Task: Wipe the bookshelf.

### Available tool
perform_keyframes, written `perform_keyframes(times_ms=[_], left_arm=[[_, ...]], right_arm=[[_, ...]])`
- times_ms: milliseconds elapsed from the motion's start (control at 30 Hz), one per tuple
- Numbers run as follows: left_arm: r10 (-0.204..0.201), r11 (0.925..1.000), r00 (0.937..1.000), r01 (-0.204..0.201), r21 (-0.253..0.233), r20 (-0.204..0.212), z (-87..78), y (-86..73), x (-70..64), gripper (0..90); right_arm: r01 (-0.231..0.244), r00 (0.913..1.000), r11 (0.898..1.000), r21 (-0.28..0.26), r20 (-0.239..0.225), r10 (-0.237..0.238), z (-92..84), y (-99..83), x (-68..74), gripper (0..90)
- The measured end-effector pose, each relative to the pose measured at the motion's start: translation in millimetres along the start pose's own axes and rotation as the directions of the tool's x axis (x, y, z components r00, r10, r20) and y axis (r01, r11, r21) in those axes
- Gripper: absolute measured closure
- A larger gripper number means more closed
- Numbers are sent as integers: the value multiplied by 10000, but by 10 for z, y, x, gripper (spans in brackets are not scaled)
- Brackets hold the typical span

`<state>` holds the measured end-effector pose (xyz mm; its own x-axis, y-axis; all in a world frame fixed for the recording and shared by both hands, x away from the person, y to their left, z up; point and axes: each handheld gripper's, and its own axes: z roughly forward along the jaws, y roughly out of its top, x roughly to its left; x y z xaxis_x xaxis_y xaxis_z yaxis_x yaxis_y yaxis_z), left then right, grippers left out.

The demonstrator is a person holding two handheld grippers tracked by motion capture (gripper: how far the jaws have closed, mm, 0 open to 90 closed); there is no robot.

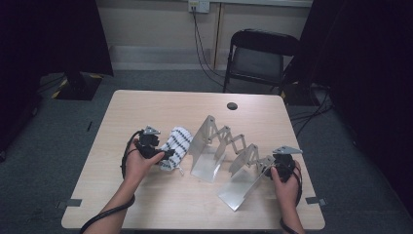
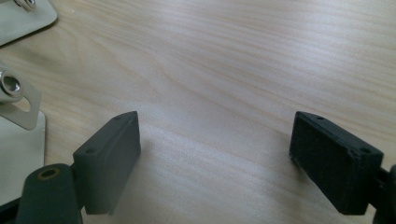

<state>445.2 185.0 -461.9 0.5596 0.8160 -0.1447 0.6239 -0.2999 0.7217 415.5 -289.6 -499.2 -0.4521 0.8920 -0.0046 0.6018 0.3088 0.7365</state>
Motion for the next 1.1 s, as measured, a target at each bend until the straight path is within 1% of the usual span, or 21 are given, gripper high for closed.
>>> perform_keyframes(times_ms=[33,200,233,267,367,433,533,567,600,633,667,700,733,800,833,900,933,1067,1100], left_arm=[[-25,10000,10000,25,-6,-3,-4,-4,-2,186],[138,9997,9998,-141,194,150,-38,-23,10,186],[81,9999,9999,-82,104,118,-44,-27,7,186],[146,9998,9998,-148,154,113,-56,-30,13,186],[164,9998,9997,-167,138,194,-76,-46,10,185],[38,9999,9996,-41,134,274,-82,-57,12,185],[78,9998,9996,-82,157,278,-89,-77,15,183],[-25,10000,9996,23,90,286,-87,-85,10,183],[0,9998,9995,-6,199,311,-97,-88,13,181],[41,9998,9994,-48,191,338,-100,-96,15,181],[-46,9999,9995,42,124,328,-102,-104,7,178],[41,9999,9994,-47,144,352,-114,-109,14,175],[-71,9999,9992,67,101,394,-119,-115,12,174],[-52,9999,9993,46,165,383,-129,-130,15,174],[-125,9998,9991,118,168,408,-132,-138,16,173],[-144,9996,9989,134,228,449,-145,-155,26,171],[-234,9996,9986,227,167,474,-145,-167,25,171],[-48,9995,9990,35,316,436,-160,-209,45,171],[-134,9997,9990,124,231,433,-156,-222,41,171]], right_arm=[[-3,10000,10000,0,1,3,0,0,0,157],[1,10000,10000,-4,7,-1,0,0,1,157],[-7,10000,10000,-1,15,7,0,0,2,157],[-11,10000,10000,-2,16,11,0,0,3,157],[-16,10000,10000,0,25,16,0,0,4,157],[-15,10000,10000,-1,28,15,0,0,5,157],[-19,10000,10000,-2,31,19,0,0,7,158],[-26,10000,10000,-3,31,26,0,0,8,158],[-25,10000,10000,-4,30,25,0,0,7,158],[-25,10000,10000,-4,30,25,0,0,7,158],[-23,10000,10000,-3,29,23,0,0,7,158],[-23,10000,10000,-3,31,23,0,0,7,158],[-25,10000,10000,-2,31,25,0,0,7,158],[-24,10000,10000,-4,31,24,0,0,8,158],[-24,10000,10000,-4,32,24,0,0,8,159],[-24,10000,10000,-4,30,24,0,0,8,158],[-23,10000,10000,-5,31,23,0,0,8,158],[-23,10000,10000,-3,31,23,0,0,8,158],[-23,10000,10000,-4,33,23,0,0,8,159]])
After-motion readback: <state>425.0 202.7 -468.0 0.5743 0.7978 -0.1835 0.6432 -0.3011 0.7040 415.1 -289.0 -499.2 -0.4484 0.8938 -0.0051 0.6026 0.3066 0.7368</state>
